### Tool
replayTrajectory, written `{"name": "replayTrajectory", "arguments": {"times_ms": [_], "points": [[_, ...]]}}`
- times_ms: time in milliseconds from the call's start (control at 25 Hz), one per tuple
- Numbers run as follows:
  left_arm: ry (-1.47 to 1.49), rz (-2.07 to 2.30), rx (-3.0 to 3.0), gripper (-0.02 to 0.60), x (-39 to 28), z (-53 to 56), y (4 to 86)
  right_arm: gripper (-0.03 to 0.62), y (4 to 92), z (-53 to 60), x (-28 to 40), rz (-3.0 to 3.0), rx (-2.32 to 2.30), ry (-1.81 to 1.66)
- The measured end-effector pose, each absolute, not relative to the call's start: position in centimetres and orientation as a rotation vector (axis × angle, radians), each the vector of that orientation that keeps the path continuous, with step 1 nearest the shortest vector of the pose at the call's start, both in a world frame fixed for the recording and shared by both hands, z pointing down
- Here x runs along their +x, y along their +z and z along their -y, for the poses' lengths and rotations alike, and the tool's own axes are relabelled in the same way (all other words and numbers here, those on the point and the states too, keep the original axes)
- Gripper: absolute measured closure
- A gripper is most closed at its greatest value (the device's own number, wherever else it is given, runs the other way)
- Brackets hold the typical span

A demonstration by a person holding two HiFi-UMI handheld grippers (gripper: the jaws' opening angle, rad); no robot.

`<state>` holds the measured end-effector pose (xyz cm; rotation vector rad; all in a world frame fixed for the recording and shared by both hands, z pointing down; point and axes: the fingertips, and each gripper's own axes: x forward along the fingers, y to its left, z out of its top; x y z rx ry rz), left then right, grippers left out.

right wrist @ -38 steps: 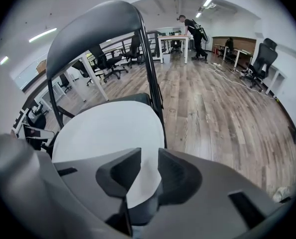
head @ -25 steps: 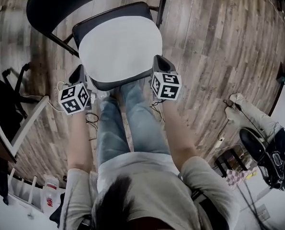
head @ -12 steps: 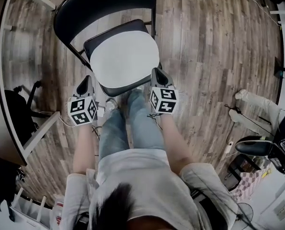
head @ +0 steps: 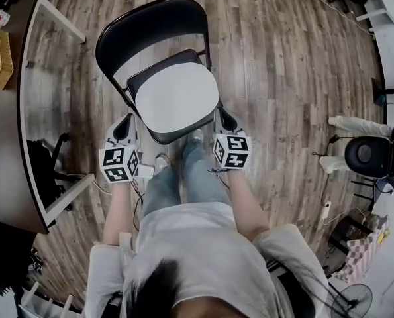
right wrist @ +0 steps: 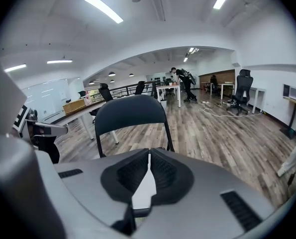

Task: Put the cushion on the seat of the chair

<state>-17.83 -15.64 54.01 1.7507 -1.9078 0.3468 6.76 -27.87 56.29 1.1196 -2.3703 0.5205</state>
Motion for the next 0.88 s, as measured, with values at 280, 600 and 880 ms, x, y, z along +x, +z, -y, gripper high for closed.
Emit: {"name": "replayTrajectory", "arguments": {"times_ms": [280, 600, 880], "points": [[0.305, 1.942, 1.892, 0.569, -16.9, 15.4, 48.1, 0.576, 51.0, 26.3, 7.0, 2.443, 1.161, 0.428], [0.167, 1.980, 1.991, 0.569, -16.5, 13.4, 41.9, 0.576, 45.1, 23.5, 7.8, 2.518, 1.238, 0.313], [0.127, 2.007, 2.058, 0.569, -16.6, 13.4, 38.3, 0.576, 41.1, 22.7, 8.0, 2.550, 1.292, 0.218]]}}
